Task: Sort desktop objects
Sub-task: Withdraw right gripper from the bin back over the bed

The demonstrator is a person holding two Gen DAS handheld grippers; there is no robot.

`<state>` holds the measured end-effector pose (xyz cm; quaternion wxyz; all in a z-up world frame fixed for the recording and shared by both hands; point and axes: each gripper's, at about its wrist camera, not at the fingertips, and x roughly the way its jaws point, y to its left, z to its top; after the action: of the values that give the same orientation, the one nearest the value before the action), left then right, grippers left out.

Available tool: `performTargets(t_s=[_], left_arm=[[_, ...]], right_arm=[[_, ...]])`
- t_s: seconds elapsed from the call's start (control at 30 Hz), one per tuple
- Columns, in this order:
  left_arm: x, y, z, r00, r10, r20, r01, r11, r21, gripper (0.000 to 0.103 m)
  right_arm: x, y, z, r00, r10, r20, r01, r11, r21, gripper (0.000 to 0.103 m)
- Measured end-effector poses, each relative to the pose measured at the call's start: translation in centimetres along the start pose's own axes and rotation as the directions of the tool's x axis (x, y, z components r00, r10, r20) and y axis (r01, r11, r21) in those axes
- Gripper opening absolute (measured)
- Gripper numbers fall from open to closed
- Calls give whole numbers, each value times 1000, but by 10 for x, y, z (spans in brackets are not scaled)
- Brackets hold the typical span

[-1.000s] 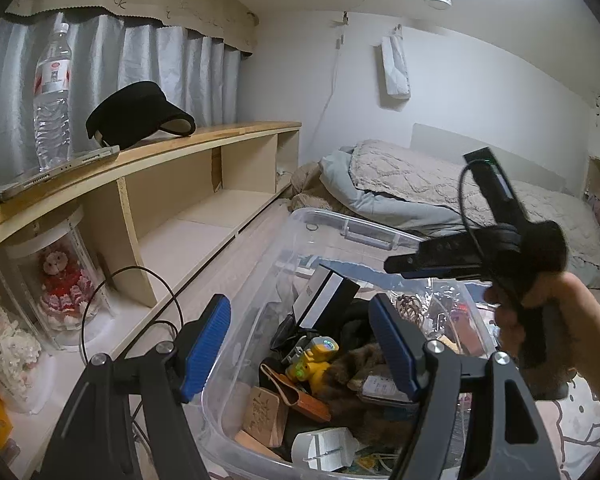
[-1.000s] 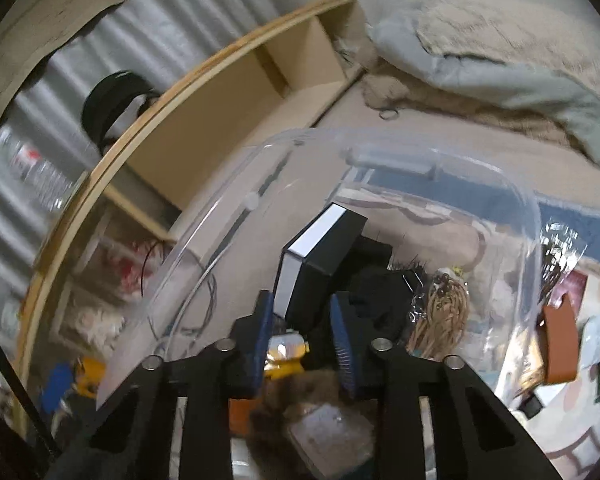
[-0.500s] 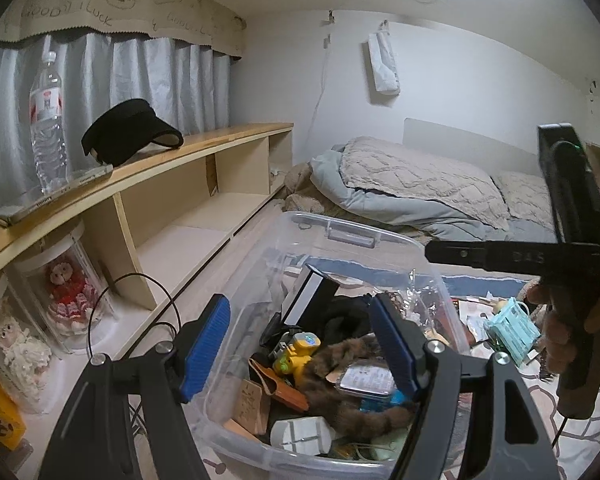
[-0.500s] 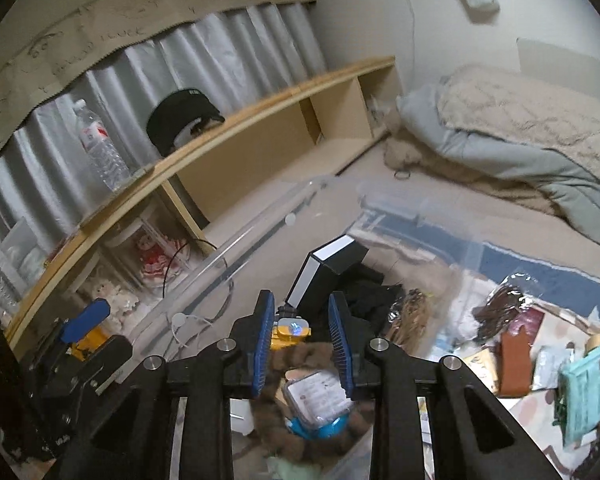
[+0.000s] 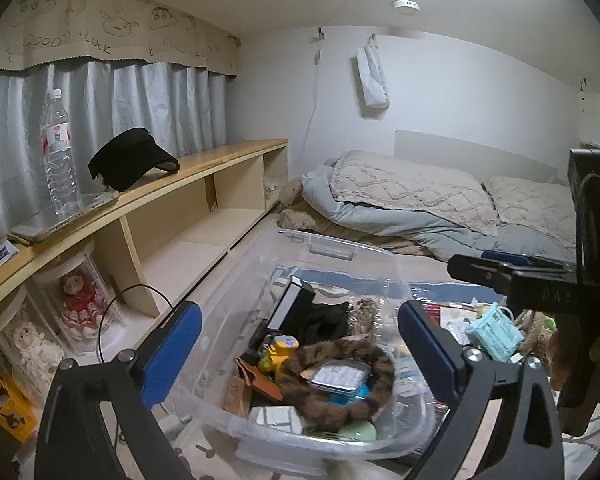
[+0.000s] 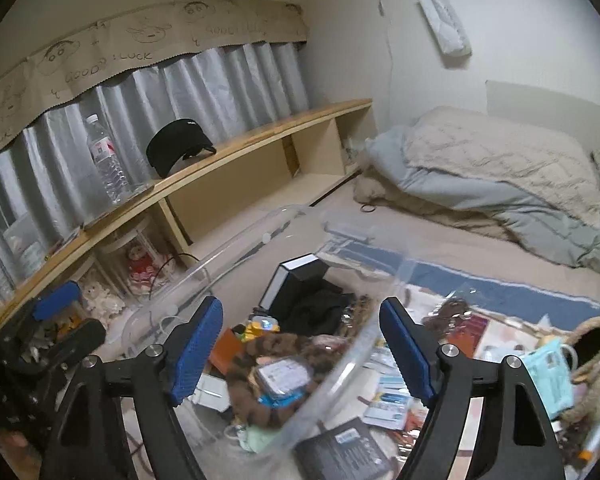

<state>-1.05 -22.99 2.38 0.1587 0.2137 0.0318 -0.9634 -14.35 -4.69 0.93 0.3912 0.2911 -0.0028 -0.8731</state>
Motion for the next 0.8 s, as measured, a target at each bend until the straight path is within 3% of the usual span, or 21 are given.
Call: performTargets(t_s=[0.07, 0.27, 0.8], left_arm=[[-5, -5, -1, 1000, 4, 2, -4, 1000, -7, 103], [-21, -26, -7, 1000, 27, 11, -27, 1000, 16, 103], [-51, -69, -29, 1000, -18, 21, 17, 999, 41, 103]], right_arm=[[-12, 0, -4, 1000, -18, 12, 18, 1000, -23, 95], [-46, -1, -18, 995, -73, 69, 78, 994, -74, 103], [-105, -17, -65, 986, -133, 97, 142, 985, -97, 103]])
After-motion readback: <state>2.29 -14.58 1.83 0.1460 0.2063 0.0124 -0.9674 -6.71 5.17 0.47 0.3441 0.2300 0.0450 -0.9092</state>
